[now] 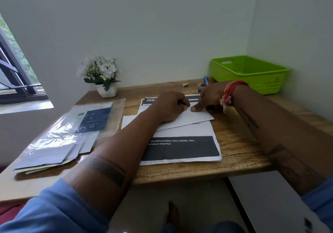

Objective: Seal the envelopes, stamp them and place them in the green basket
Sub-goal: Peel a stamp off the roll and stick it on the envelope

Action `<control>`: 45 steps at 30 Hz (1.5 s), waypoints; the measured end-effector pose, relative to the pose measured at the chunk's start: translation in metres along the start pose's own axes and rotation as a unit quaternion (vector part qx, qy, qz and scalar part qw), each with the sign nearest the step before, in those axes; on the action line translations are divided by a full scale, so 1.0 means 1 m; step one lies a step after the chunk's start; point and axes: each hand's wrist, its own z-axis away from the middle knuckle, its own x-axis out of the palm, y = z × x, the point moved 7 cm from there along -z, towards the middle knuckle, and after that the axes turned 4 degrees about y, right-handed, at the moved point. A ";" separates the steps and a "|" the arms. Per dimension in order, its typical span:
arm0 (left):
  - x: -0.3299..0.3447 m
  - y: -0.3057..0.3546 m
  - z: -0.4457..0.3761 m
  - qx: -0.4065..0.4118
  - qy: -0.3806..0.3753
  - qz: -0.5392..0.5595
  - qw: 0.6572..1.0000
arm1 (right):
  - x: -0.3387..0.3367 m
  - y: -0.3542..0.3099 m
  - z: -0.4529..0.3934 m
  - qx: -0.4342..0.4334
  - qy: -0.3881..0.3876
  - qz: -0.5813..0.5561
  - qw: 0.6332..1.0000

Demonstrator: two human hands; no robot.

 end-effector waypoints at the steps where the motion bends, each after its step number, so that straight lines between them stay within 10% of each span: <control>1: 0.000 0.001 0.001 0.000 0.000 0.000 1.000 | 0.000 -0.001 0.001 -0.004 -0.007 -0.001 1.000; 23: 0.001 0.010 -0.001 0.056 -0.003 -0.045 0.997 | -0.002 0.016 0.002 -0.002 0.002 -0.141 0.990; 34: 0.002 0.010 0.002 0.038 -0.020 -0.025 0.999 | -0.003 0.004 -0.006 0.035 0.081 0.049 0.995; 45: -0.016 0.002 0.003 -0.022 0.064 -0.092 0.993 | 0.000 0.021 0.008 0.058 0.073 -0.227 0.969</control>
